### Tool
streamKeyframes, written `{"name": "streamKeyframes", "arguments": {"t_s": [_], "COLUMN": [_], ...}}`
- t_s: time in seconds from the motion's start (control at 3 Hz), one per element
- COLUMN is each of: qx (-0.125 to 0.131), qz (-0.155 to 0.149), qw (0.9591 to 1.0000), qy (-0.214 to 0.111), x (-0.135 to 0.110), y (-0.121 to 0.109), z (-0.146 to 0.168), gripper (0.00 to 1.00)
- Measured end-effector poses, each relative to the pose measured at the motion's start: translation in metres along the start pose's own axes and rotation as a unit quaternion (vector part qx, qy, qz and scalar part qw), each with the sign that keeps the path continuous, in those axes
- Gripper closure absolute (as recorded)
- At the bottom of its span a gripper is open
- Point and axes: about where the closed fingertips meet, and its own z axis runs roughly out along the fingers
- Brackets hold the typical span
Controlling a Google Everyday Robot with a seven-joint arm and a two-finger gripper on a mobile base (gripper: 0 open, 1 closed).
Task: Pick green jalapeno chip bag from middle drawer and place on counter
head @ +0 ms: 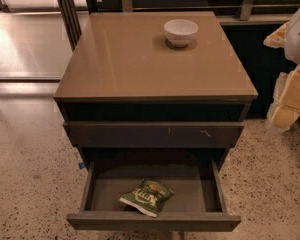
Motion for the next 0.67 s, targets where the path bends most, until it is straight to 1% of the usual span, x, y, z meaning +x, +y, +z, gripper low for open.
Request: {"name": "streamKeyframes", "arguments": {"t_s": [0.33,0.67], "qx": [0.000,0.008], "qz": [0.000,0.023], "qw": [1.0000,0.9994], "qy": [0.000,-0.023], "x": [0.000,-0.002], "y": [0.000,-0.003], "z": [0.000,0.012], "gripper": [0.00,0.00]}}
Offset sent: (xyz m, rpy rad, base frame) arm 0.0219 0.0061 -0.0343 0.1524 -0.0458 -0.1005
